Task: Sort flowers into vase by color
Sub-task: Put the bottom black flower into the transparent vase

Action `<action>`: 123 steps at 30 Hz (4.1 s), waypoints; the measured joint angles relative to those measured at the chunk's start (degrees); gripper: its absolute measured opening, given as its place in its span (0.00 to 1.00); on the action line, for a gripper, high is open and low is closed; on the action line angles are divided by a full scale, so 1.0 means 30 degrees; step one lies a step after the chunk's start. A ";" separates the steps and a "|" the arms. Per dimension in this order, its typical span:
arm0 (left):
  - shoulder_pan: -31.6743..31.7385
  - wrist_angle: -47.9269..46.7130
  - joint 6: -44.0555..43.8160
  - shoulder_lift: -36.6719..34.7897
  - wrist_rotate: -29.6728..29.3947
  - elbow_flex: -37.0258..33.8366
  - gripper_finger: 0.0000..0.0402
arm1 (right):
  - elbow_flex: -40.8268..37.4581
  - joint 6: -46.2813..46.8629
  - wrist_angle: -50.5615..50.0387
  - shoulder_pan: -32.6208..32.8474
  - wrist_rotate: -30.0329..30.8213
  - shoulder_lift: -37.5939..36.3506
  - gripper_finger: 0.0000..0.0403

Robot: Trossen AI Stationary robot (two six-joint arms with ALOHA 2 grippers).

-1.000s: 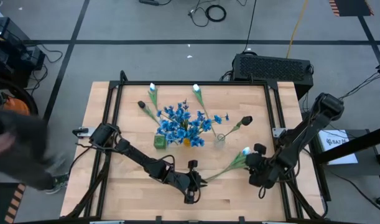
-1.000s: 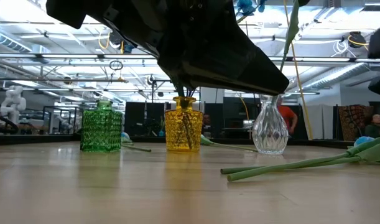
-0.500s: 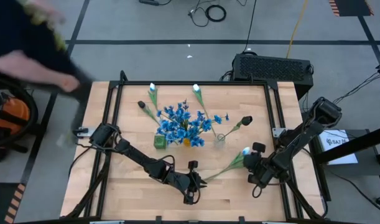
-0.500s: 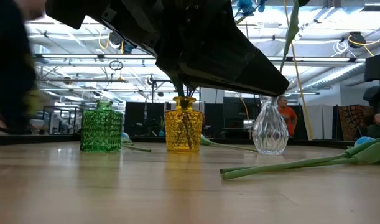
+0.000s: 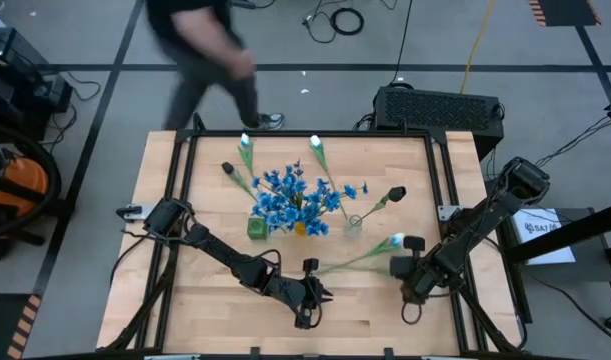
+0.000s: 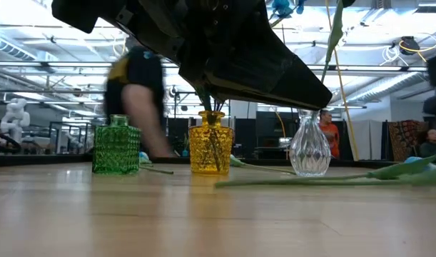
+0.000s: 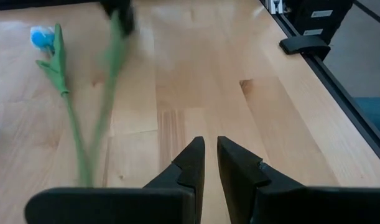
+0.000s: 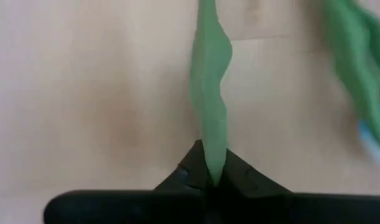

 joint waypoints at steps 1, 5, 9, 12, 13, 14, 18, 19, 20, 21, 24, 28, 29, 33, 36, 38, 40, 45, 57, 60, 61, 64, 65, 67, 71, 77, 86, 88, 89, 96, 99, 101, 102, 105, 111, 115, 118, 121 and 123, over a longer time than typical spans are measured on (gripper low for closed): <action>0.0000 0.0003 0.0006 0.0000 0.0000 0.0000 0.13 | 0.0520 0.0045 -0.0512 -0.0003 -0.0447 -0.0013 0.01; -0.0007 0.0003 -0.0022 0.0000 0.0000 0.0000 0.13 | 0.2649 0.0095 -0.1997 -0.0036 -0.1915 -0.0023 0.00; -0.0044 0.0018 -0.0022 0.0000 0.0000 0.0000 0.13 | 0.4656 -0.0214 -0.3134 -0.0007 -0.2908 -0.0036 0.00; -0.0062 0.0376 -0.0009 0.0000 0.0000 0.0000 0.13 | 0.6032 -0.0196 -0.4241 0.0001 -0.3604 -0.0036 0.00; -0.0127 0.0757 0.0007 -0.0004 0.0000 0.0000 0.13 | 0.6454 -0.0070 -0.4835 0.0007 -0.3888 -0.0036 0.00; -0.0185 0.1191 0.0096 -0.0043 0.0007 0.0000 0.13 | 0.6878 0.0172 -0.5444 0.0007 -0.3989 -0.0036 0.00; -0.0540 0.1968 0.0993 -0.0073 0.0257 0.1113 0.13 | 0.8542 0.0983 -0.7251 0.0015 -0.4069 -0.0036 0.00; -0.0623 0.1754 0.1117 -0.0090 0.0456 0.1617 0.13 | 0.8866 0.1064 -0.7348 0.0015 -0.4202 -0.0048 0.00; -0.0661 0.1275 0.1199 -0.0108 0.0610 0.2204 0.13 | 0.9170 0.1081 -0.7352 0.0015 -0.4322 -0.0051 0.00; -0.0670 0.0544 0.1215 -0.0120 0.0684 0.2811 0.13 | 0.9459 0.1090 -0.7351 0.0018 -0.4409 -0.0051 0.00; -0.0641 -0.1810 0.1907 -0.0131 0.0518 0.4495 0.18 | 1.0123 0.1359 -0.7357 0.0029 -0.4640 -0.0051 0.00; -0.0641 -0.2328 0.3434 -0.0175 -0.0030 0.5698 0.30 | 1.0498 0.2056 -0.7405 0.0029 -0.4916 -0.0051 0.00; -0.0599 -0.2282 0.3773 -0.0182 -0.0152 0.5731 0.34 | 1.0515 0.2178 -0.7394 0.0029 -0.4907 -0.0051 0.00; -0.0112 -0.2978 0.3967 -0.0146 -0.0705 0.5705 0.48 | 1.0517 0.2326 -0.7407 0.0029 -0.4814 0.0033 0.00; 0.0306 -0.3167 0.3490 0.0080 -0.0576 0.5719 0.56 | 1.0517 0.2143 -0.7407 0.0029 -0.4812 0.0314 0.00; 0.0437 -0.3341 0.3251 0.0420 -0.0462 0.5719 0.59 | 1.0517 0.1917 -0.7399 0.0029 -0.4806 0.0472 0.00; 0.0499 -0.3383 0.3096 0.0759 -0.0164 0.5690 0.61 | 1.0517 0.1926 -0.7399 0.0029 -0.4812 0.0655 0.00; 0.0670 -0.3592 0.3194 0.1398 0.0617 0.5693 0.62 | 1.0517 0.2566 -0.7151 0.0029 -0.4732 0.0928 0.00; 0.0990 -0.4682 0.2856 0.1355 0.0518 0.5690 0.43 | 1.0517 0.2413 -0.6540 -0.0029 -0.4222 0.0940 0.00; 0.0984 -0.4489 0.2863 0.1355 0.0520 0.5690 0.33 | 1.0517 0.2413 -0.6501 -0.0033 -0.4214 0.0940 0.00; 0.0989 -0.4375 0.2863 0.1355 0.0517 0.5690 0.30 | 1.0517 0.2413 -0.6435 -0.0036 -0.4160 0.0940 0.00; 0.1049 -0.4453 0.2863 0.1355 0.0499 0.5690 0.18 | 1.0517 0.2604 -0.6322 -0.0029 -0.3762 0.0940 0.00; 0.1056 -0.4512 0.2863 0.1355 0.0483 0.5690 0.14 | 1.0517 0.2783 -0.6328 -0.0029 -0.3679 0.0936 0.00; 0.1056 -0.4487 0.2905 0.1355 0.0453 0.5690 0.06 | 1.0517 0.2955 -0.6256 -0.0029 -0.3681 0.0933 0.00; 0.1056 -0.4723 0.2885 0.1291 0.0444 0.5690 0.03 | 1.0517 0.2936 -0.5781 -0.0019 -0.3574 0.0933 0.02; 0.1056 -0.5697 0.2914 0.1070 0.0386 0.5690 0.01 | 1.0517 0.2709 -0.5775 -0.0029 -0.3105 0.0825 0.17; 0.0686 -0.8657 0.2889 -0.0666 0.1237 0.5690 0.01 | 1.1011 0.1274 -0.6738 0.0767 -0.0682 -0.1209 0.34; 0.0450 -1.0227 0.2879 -0.1549 0.1545 0.5690 0.01 | 1.1020 0.1124 -0.7171 0.1440 0.1243 -0.2157 0.35; 0.0289 -1.0963 0.2873 -0.2007 0.1583 0.5690 0.01 | 1.1020 0.1233 -0.7491 0.1840 0.2410 -0.2624 0.35; -0.1017 -1.1351 0.3966 -0.5458 0.0918 0.5690 0.00 | 1.1027 0.0932 -0.8475 0.3797 1.0239 -0.4679 0.33; -0.1327 -0.9516 0.5138 -0.6837 -0.0185 0.5697 0.00 | 1.1027 -0.0917 -0.7269 0.3696 1.4053 -0.5041 0.32; -0.1341 -0.7840 0.6133 -0.7461 -0.0616 0.5697 0.00 | 1.1027 -0.2472 -0.5921 0.3512 1.6660 -0.5040 0.32; -0.1333 -0.7217 0.6651 -0.7719 -0.0681 0.5697 0.00 | 1.1027 -0.3318 -0.5192 0.3366 1.7735 -0.4983 0.32; -0.1264 -0.5362 0.7838 -0.8129 -0.0707 0.5697 0.00 | 1.1027 -0.5880 -0.2735 0.2872 1.9670 -0.4644 0.32; -0.0974 -0.3215 0.8976 -0.7854 -0.0582 0.5697 0.01 | 1.1027 -0.9730 0.2926 0.1669 1.9878 -0.3076 0.31; -0.0697 -0.3006 0.8843 -0.7342 -0.0479 0.5690 0.01 | 1.1027 -1.3499 0.6967 0.1059 1.8455 -0.1301 0.29; -0.0534 -0.2934 0.8718 -0.7090 0.0057 0.5668 0.01 | 1.1013 -1.7858 1.1396 0.0645 1.6620 -0.0292 0.28; -0.0256 -0.2886 0.8196 -0.7082 0.1164 0.5668 0.01 | 1.1013 -2.1461 1.5750 0.0363 1.3373 0.0107 0.26; -0.0128 -0.2851 0.7860 -0.7082 0.1813 0.5668 0.01 | 1.1013 -2.2874 1.7808 0.0237 1.1289 0.0304 0.24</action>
